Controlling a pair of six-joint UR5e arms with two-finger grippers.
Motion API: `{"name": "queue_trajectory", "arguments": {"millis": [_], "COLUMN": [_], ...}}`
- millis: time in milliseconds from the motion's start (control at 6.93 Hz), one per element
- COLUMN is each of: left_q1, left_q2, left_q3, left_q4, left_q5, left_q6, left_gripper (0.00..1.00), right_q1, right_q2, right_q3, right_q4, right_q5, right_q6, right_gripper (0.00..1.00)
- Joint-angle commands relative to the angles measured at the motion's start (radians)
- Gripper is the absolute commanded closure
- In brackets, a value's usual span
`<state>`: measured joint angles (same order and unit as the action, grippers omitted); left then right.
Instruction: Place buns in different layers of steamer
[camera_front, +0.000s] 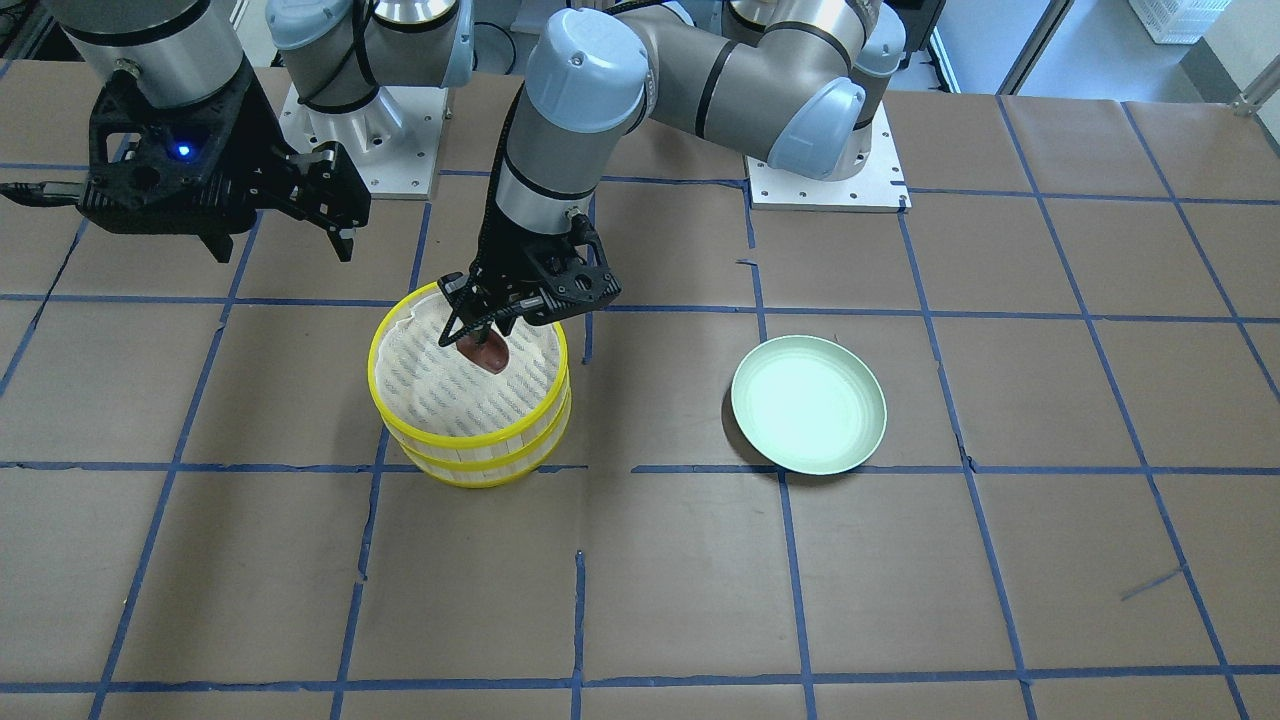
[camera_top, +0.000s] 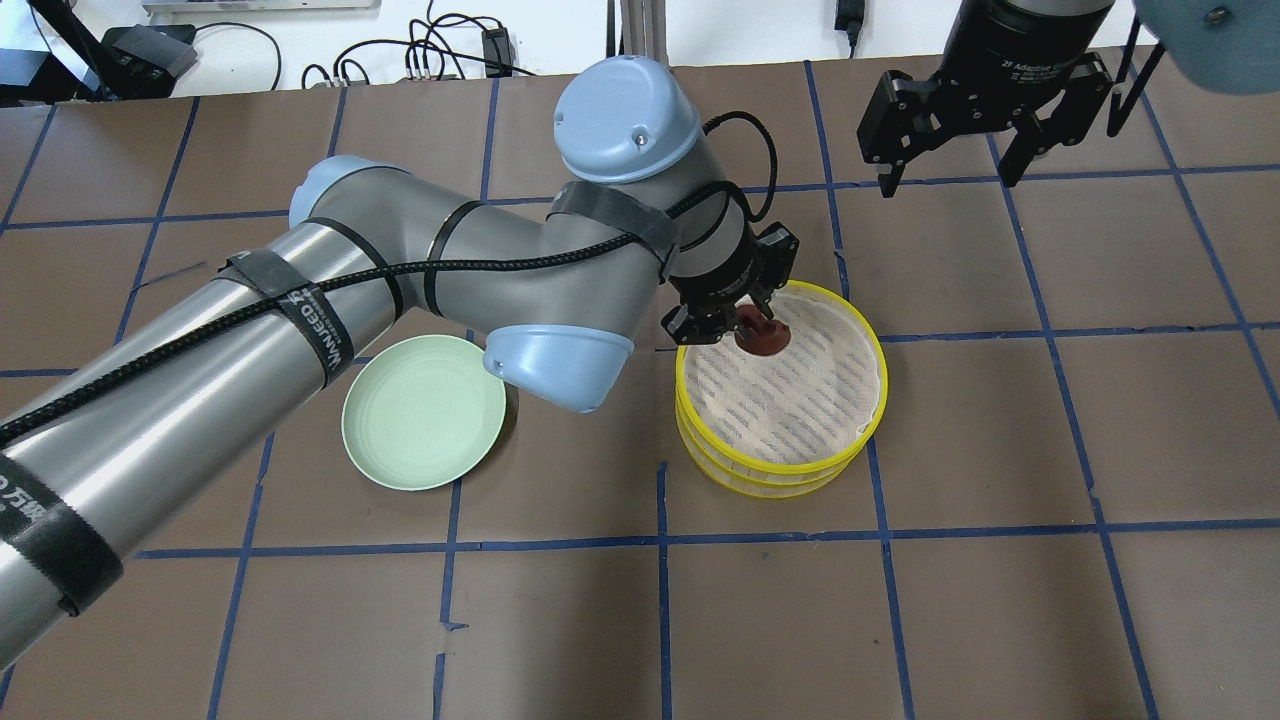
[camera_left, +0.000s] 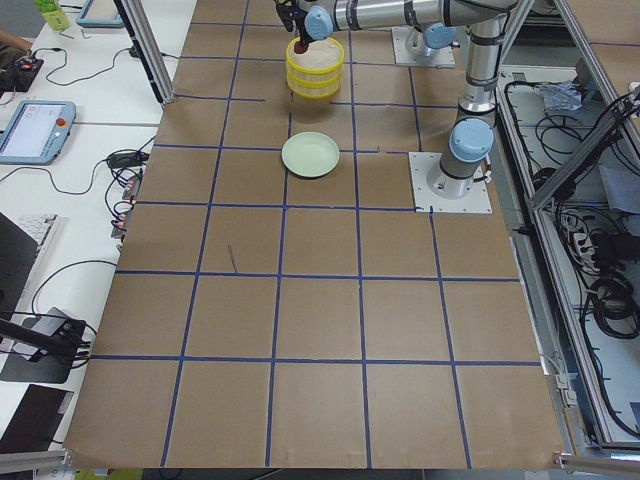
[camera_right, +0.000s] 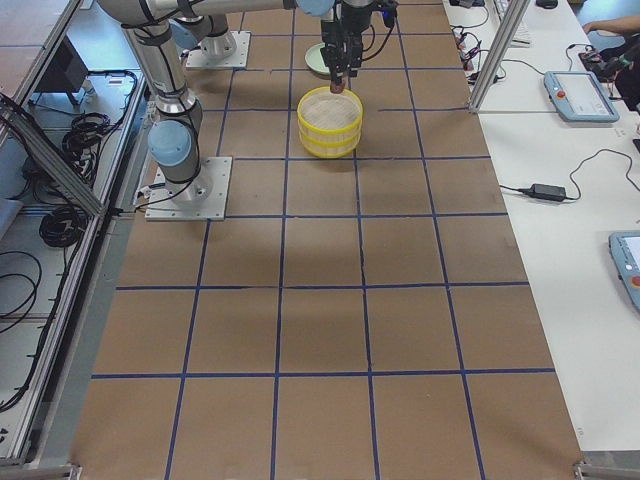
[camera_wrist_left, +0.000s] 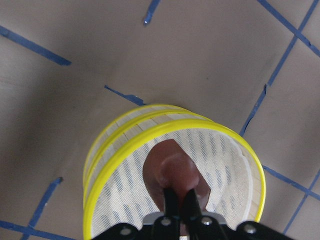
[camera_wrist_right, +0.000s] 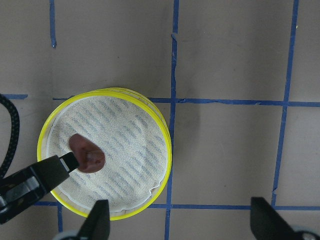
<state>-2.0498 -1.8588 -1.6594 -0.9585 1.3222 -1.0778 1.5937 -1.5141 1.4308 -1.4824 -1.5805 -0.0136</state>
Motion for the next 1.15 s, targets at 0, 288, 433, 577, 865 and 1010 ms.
{"name": "queue_trajectory", "arguments": {"millis": [0,288,433,577,865,1010], "left_q1": [-0.009,0.092,0.196,0.279,0.431,0.501], "left_q2": [0.004,0.013,0.026,0.051,0.177,0.258], "left_q3": [0.003,-0.029,-0.04,-0.022,-0.017,-0.011], "left_q4": [0.003,-0.015,-0.06,-0.136,-0.375,-0.473], "left_q5": [0.003,0.132,0.159,0.16,0.187,0.231], "left_q6": [0.013,0.447,0.637,0.715,0.996,1.056], "left_gripper": [0.0,0.0,0.0,0.0,0.0,0.0], "right_q1": [0.0,-0.001,0.0,0.002,0.003,0.003], "right_q2": [-0.005,-0.018,-0.018,-0.02,-0.02,-0.02], "right_q3": [0.007,0.036,0.036,0.036,0.059,0.059], "right_q4": [0.007,-0.012,-0.013,-0.016,-0.054,-0.055], "right_q5": [-0.003,-0.003,-0.001,0.005,0.001,0.002], "right_q6": [0.012,0.009,0.011,0.014,0.034,0.035], "right_gripper": [0.01,0.01,0.01,0.01,0.01,0.0]}}
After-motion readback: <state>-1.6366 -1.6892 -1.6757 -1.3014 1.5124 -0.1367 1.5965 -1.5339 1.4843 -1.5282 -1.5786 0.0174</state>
